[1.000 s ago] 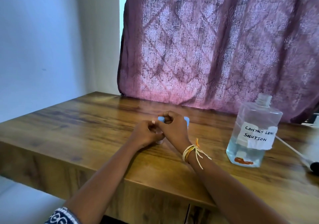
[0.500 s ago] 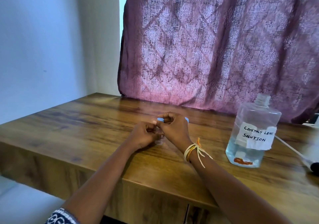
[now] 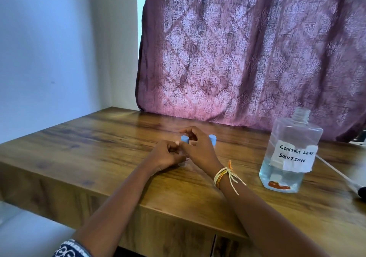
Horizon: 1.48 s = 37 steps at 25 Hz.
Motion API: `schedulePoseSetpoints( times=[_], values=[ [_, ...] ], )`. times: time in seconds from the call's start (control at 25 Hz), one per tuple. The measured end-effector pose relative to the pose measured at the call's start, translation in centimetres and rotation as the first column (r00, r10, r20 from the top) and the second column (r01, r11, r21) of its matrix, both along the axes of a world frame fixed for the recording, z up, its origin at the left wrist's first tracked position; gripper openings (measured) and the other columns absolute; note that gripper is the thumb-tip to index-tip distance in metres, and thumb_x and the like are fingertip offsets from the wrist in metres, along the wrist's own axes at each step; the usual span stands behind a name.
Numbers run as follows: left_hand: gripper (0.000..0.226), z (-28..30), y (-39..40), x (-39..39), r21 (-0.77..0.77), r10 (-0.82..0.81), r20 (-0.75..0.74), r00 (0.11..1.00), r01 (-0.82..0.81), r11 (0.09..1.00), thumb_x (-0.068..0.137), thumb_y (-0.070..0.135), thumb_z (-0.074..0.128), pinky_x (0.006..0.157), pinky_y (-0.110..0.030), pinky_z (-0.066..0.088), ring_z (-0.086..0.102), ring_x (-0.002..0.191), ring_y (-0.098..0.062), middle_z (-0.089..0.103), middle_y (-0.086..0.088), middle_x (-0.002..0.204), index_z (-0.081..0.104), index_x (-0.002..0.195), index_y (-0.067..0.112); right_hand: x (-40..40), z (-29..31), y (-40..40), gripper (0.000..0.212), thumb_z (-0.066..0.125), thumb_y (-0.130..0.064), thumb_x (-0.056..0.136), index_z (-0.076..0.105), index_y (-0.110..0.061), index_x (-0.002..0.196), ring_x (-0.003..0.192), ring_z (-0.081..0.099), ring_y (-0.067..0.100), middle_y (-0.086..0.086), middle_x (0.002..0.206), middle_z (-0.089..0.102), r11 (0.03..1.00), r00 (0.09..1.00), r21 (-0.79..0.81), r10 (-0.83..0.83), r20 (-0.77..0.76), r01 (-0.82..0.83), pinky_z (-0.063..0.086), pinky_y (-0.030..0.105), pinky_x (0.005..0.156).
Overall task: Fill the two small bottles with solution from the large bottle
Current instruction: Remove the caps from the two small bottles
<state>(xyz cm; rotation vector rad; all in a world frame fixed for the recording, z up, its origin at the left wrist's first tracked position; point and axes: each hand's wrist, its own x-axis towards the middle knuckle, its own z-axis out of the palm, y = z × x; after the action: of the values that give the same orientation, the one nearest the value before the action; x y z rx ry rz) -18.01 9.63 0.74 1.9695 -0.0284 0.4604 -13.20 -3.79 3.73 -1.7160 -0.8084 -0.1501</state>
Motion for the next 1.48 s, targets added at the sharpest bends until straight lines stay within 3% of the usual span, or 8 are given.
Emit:
schedulePoseSetpoints(
  times=[0.16, 0.28, 0.6, 0.8, 0.92, 1.0, 1.2, 1.48],
  values=[
    [0.002, -0.04, -0.18, 0.06, -0.014, -0.030, -0.009, 1.000, 0.030, 0.999, 0.079, 0.011, 0.076, 0.067, -0.025, 0.049, 0.062, 0.068, -0.008, 0.072, -0.002, 0.074, 0.077, 0.080, 0.009, -0.03, 0.08, -0.41, 0.045, 0.066, 0.000, 0.078, 0.060, -0.011, 0.121, 0.107, 0.063, 0.006, 0.000, 0.117, 0.068, 0.999, 0.997, -0.011, 0.044, -0.068, -0.045, 0.043, 0.000, 0.075],
    [0.011, -0.07, -0.08, 0.02, -0.044, -0.023, -0.008, 1.000, 0.023, 0.999, 0.079, 0.008, 0.077, 0.068, -0.029, 0.050, 0.063, 0.071, -0.012, 0.071, -0.007, 0.078, 0.074, 0.085, 0.000, -0.18, 0.00, -0.32, 0.051, 0.074, -0.009, 0.077, 0.059, -0.015, 0.125, 0.105, 0.059, 0.008, -0.003, 0.119, 0.061, 1.000, 0.999, -0.024, 0.016, -0.048, -0.018, 0.049, 0.017, 0.088],
    [0.005, 0.19, -0.14, -0.05, 0.014, 0.001, -0.031, 1.000, -0.001, 1.000, 0.077, 0.015, 0.079, 0.072, -0.030, 0.050, 0.064, 0.066, -0.007, 0.071, 0.005, 0.071, 0.076, 0.079, 0.017, 0.46, -0.02, -0.49, 0.060, 0.063, 0.003, 0.077, 0.053, -0.018, 0.133, 0.108, 0.065, 0.023, 0.011, 0.114, 0.068, 0.994, 0.973, 0.055, 0.100, -0.208, -0.091, 0.056, 0.038, 0.087],
    [0.014, 0.41, -0.27, -0.23, 0.041, 0.012, -0.017, 1.000, -0.011, 0.999, 0.076, 0.012, 0.080, 0.067, -0.027, 0.048, 0.060, 0.062, -0.004, 0.067, 0.011, 0.062, 0.072, 0.070, 0.022, 0.55, -0.13, -0.37, 0.051, 0.079, -0.010, 0.073, 0.059, -0.022, 0.118, 0.084, 0.060, 0.013, -0.005, 0.081, 0.058, 0.999, 0.990, 0.029, -0.019, -0.143, 0.023, 0.055, 0.031, 0.083],
    [0.011, 0.43, -0.29, -0.24, 0.026, 0.015, -0.023, 1.000, -0.014, 1.000, 0.076, 0.012, 0.080, 0.074, -0.032, 0.052, 0.064, 0.068, -0.010, 0.070, 0.005, 0.068, 0.073, 0.073, 0.020, 0.53, 0.04, -0.56, 0.058, 0.071, -0.008, 0.069, 0.057, -0.020, 0.124, 0.101, 0.065, 0.020, 0.001, 0.095, 0.067, 0.999, 0.983, 0.035, 0.030, -0.180, -0.024, 0.056, 0.040, 0.089],
    [0.007, 0.39, -0.25, -0.24, 0.017, -0.001, -0.025, 1.000, 0.001, 1.000, 0.077, 0.014, 0.079, 0.076, -0.033, 0.053, 0.067, 0.071, -0.011, 0.072, 0.004, 0.072, 0.074, 0.077, 0.018, 0.44, 0.06, -0.51, 0.062, 0.071, -0.007, 0.071, 0.054, -0.020, 0.128, 0.107, 0.064, 0.017, 0.003, 0.106, 0.068, 0.998, 0.982, 0.027, 0.064, -0.175, -0.060, 0.055, 0.032, 0.088],
    [0.010, 0.23, -0.16, -0.03, 0.071, 0.036, -0.020, 0.999, -0.034, 0.997, 0.077, 0.014, 0.079, 0.065, -0.020, 0.045, 0.059, 0.065, -0.003, 0.069, 0.005, 0.072, 0.075, 0.084, 0.008, 0.41, 0.07, -0.46, 0.047, 0.077, -0.010, 0.076, 0.059, -0.016, 0.119, 0.087, 0.061, 0.014, 0.002, 0.091, 0.061, 1.000, 0.992, 0.027, -0.004, -0.129, 0.008, 0.055, 0.031, 0.083],
    [0.008, 0.00, 0.04, 0.14, 0.029, -0.007, -0.008, 1.000, 0.007, 1.000, 0.077, 0.016, 0.080, 0.060, -0.013, 0.046, 0.061, 0.060, 0.003, 0.070, 0.013, 0.063, 0.074, 0.075, 0.022, 0.47, 0.06, -0.73, 0.055, 0.073, -0.007, 0.075, 0.056, -0.018, 0.126, 0.101, 0.065, 0.016, 0.001, 0.104, 0.067, 0.998, 0.986, 0.020, 0.061, -0.153, -0.059, 0.056, 0.032, 0.088]
  ],
)
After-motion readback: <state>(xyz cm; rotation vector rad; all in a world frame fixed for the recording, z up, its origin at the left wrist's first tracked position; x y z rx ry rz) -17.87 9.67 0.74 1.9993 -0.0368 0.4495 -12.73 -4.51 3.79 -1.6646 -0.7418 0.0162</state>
